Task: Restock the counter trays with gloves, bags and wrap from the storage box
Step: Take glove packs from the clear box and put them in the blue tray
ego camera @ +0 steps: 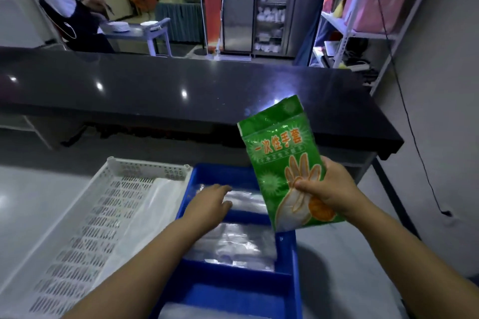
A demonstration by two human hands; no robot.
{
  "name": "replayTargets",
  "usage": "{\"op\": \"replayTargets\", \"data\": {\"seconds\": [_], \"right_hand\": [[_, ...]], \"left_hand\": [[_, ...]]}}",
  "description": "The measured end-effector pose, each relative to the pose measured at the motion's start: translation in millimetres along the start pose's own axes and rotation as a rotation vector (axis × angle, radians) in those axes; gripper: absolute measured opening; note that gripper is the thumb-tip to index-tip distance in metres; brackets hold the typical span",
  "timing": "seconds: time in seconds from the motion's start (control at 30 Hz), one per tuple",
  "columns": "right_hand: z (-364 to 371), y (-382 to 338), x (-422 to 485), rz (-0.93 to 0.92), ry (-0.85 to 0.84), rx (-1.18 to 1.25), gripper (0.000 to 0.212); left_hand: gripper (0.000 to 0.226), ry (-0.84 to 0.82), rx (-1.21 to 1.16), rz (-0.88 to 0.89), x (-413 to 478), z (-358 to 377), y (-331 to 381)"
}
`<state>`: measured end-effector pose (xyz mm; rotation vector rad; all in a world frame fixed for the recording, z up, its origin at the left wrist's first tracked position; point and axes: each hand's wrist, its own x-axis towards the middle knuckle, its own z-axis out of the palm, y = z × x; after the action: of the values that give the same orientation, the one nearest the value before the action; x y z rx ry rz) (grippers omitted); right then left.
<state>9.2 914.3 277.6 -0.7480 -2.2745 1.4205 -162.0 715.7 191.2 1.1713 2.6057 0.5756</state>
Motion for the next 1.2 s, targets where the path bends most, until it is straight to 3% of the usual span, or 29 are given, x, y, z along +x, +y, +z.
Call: {"op": "replayTargets", "data": {"seconds": [0.17, 0.33, 0.63, 0.7, 0.83, 1.0, 1.2], "right_hand": [[-24.2, 20.7, -10.0, 0.084, 0.098, 0.05, 0.032], [-33.7, 26.1, -25.1, 0.103, 0.179, -0.023, 0.035], [-14.4, 17.0, -20.8, 0.071, 0.244, -0.114, 0.04], [-10.4, 13.0, -18.4, 0.048, 0.246, -0.141, 0.042], [-0.8, -6.1, -10.0, -0.04, 0.235, -0.183, 0.045], [22.2, -34.9, 12.5, -0.201, 0.141, -0.544, 0.033], [69.4, -33.2, 55.1, -0.319, -0.167, -0.968, 0.028]], "left_hand": [[0.056, -0.266, 0.237, 0.065, 49.7, 11.4, 11.8], [0.062, -0.358, 0.29, 0.091, 73.2, 21.4, 6.2], [0.027, -0.375, 0.241, 0.096, 82.4, 29.9, -5.2], [0.021, -0.345, 0.218, 0.125, 79.0, 25.7, -4.6], [0.016, -0.098, 0.295, 0.212, 56.1, 11.2, 0.3], [0.024, 0.068, 0.467, 0.39, 4.3, -13.9, 6.2], [0.055, -0.009, 0.448, 0.434, -48.2, -21.0, -6.9]]}}
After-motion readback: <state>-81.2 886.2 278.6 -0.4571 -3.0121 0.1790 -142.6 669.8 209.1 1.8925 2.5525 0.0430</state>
